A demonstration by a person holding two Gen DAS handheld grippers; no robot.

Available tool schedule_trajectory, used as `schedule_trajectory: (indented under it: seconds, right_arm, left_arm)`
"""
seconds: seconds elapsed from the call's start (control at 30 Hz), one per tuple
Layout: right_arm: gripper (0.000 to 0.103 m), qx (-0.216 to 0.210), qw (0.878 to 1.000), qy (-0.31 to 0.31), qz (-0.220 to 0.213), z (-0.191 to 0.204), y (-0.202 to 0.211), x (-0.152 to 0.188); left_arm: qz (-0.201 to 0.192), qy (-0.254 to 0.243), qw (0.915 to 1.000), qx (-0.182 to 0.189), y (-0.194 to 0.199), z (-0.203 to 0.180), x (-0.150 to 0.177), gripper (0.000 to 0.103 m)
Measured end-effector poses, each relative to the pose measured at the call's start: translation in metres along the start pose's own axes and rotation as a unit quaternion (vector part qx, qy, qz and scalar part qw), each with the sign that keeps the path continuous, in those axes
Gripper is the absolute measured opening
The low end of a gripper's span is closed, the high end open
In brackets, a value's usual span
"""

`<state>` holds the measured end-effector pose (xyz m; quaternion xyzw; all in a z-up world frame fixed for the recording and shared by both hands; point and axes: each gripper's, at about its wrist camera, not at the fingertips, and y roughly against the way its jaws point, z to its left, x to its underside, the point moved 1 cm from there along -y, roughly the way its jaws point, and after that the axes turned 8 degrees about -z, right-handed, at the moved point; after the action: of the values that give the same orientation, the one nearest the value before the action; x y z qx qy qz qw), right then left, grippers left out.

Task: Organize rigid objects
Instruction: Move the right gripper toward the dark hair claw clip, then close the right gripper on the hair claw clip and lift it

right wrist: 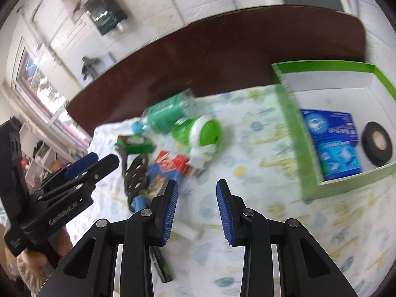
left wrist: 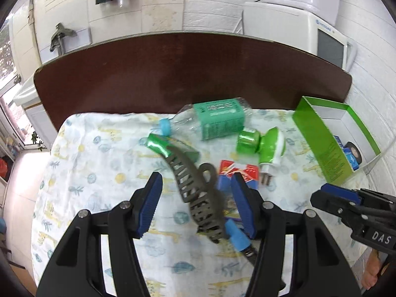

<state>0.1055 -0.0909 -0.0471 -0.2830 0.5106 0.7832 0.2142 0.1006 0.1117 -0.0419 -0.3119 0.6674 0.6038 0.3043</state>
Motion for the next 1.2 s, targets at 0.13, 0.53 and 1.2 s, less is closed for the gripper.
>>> schedule_trajectory:
  seconds: [0.13,0.53,1.2]
  right_arm:
    - [0.035,-0.015,0.999,0.041,0.028,0.038,-0.021,0.016]
    - [0.035,0.003,0.987,0.148,0.057,0.119,-0.068,0.041]
    - [0.035,0.054,0.991,0.119,0.018,0.093,-0.07,0.049]
  left_arm:
    - [0.01,0.031,0.9994,-0.011,-0.007,0.03,0.008,0.056]
    - [0.016,0.062,0.9976,-0.024,-0.03,0.08,0.007,0.056]
    - [0.035,0.049,0.9982,-0.003,-0.062,0.082,-0.002,0.058]
